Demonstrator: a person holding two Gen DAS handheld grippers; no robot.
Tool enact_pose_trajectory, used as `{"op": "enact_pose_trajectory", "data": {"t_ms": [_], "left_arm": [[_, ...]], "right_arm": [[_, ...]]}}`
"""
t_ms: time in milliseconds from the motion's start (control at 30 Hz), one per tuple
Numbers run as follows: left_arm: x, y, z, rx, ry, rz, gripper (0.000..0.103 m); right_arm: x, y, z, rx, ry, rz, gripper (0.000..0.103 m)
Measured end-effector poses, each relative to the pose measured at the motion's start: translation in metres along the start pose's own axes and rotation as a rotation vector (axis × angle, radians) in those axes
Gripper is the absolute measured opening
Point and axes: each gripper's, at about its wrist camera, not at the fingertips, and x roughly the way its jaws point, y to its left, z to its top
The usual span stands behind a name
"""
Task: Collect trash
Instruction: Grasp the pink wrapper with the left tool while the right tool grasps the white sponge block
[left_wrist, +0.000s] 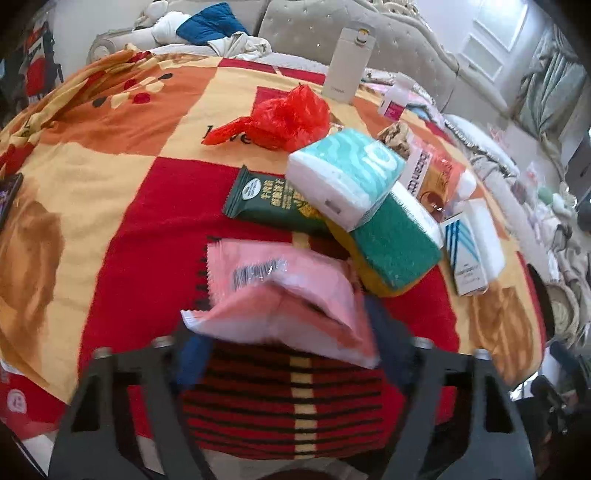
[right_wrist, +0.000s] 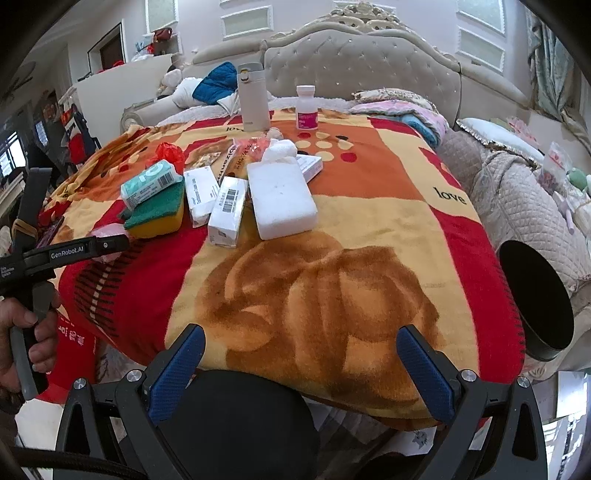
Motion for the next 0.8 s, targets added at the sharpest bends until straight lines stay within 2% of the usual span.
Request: {"op": "enact_pose_trajectory", "data": {"t_ms": [33,100,200,333,533,567,667,800], "left_arm": [[-0.001,0.000,0.000,-0.002,-0.010,-0.005,0.050],[-0.002,0.000,0.001,-0.011,-0.020,-0.022,0.036],[-0.005,0.003,0.000,-0.029,-0.040,-0.034,0.026],[-0.009,0.002,-0.001,-0.020,-0.071,-0.034,0.023],[-0.010,-0.004,-0.010,-0.020,-0.081,-0.033,0.023],[-0.007,-0.004,-0.013,-0.022,-0.072,-0.029,0.023],[-0.005,-0.005,-0.015,-0.022,-0.073,-0.017,0.023],[-0.005,-0.005,-0.015,-0.025,-0.069,-0.019,0.024]], "right_arm": [[0.000,0.001,0.001,-0.004,0.000,-0.001,0.103],[0.001,0.002,0.003,-0.012,-0.001,-0.005,0.103],[0.000,0.003,0.006,-0.017,-0.008,-0.011,0.103],[0.002,0.000,0.013,-0.021,-0.030,-0.020,0.103],[0.018,-0.013,0.044,-0.033,-0.144,0.029,0.103],[0.026,-0.015,0.051,-0.037,-0.155,0.048,0.101],[0.049,-0.008,0.072,-0.106,-0.154,0.095,0.087],[0.079,0.001,0.094,-0.187,-0.127,0.108,0.084]]}}
